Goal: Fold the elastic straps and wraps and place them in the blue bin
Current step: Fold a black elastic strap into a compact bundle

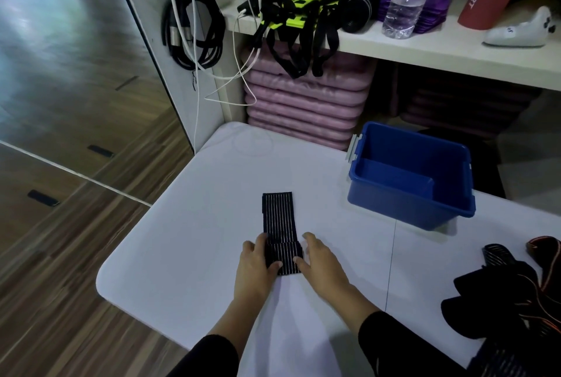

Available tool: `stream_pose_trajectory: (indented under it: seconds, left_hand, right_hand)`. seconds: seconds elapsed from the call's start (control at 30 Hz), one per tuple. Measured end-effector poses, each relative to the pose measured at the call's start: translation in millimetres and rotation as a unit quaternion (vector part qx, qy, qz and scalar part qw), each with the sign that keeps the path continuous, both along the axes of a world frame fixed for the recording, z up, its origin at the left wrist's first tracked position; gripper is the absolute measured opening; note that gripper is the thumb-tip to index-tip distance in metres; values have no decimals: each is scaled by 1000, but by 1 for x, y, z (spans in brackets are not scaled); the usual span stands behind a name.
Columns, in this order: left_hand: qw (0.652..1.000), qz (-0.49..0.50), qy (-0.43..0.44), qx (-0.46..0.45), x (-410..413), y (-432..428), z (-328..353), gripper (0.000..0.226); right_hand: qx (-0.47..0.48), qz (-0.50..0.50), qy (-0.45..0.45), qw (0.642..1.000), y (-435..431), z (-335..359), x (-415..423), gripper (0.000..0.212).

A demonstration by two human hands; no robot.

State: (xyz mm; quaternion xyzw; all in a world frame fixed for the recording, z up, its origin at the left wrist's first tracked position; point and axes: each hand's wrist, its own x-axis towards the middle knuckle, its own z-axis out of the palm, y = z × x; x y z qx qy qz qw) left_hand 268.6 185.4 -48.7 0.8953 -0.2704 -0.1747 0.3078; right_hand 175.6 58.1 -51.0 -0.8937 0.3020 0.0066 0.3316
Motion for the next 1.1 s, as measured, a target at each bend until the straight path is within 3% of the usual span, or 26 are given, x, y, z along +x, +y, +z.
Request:
stream_pose_trajectory:
  seconds: [0.13, 0.23, 0.3, 0.4, 0.5, 0.57, 0.63, 0.73, 0.83, 0.97, 1.1]
  left_hand:
    - [990, -113, -78, 31, 6, 0, -6, 49]
    - [977, -188, -60, 82, 13, 10, -13, 76]
    - [967, -217, -77, 112, 15, 13, -16, 81]
    - [975, -193, -90, 62, 19, 14, -16, 63]
    - [987, -157, -29, 2, 21, 12, -7, 39]
    - [993, -114, 27, 7, 22, 7, -2, 22]
    - [996, -57, 57, 31, 24, 1, -4, 24]
    - [995, 1, 76, 57, 22, -7, -6, 26]
    - [998, 33, 45, -11, 18, -6, -2, 25]
    - [999, -38, -1, -35, 18, 4, -5, 12]
    - [994, -100, 24, -23, 19, 16, -8, 44]
  right_hand:
    - [-42, 108, -52, 992, -7, -3, -4, 48]
    - [-32, 156, -13, 987, -13, -7, -8, 66]
    - [-47, 166, -25, 985, -14, -9, -8, 65]
    - [-32, 153, -62, 986, -13, -7, -8, 52]
    - [42, 106, -40, 993, -15, 0, -6, 39]
    - [85, 67, -17, 994, -17, 2, -1, 25]
    - [88, 27, -8, 996, -15, 1, 6, 19]
    - [14, 6, 15, 1000, -11, -4, 11, 29]
    - [-9, 35, -41, 999, -9, -4, 11, 44]
    - [36, 118, -60, 991, -11, -4, 7, 50]
    - [51, 161, -17, 985, -17, -9, 1, 72]
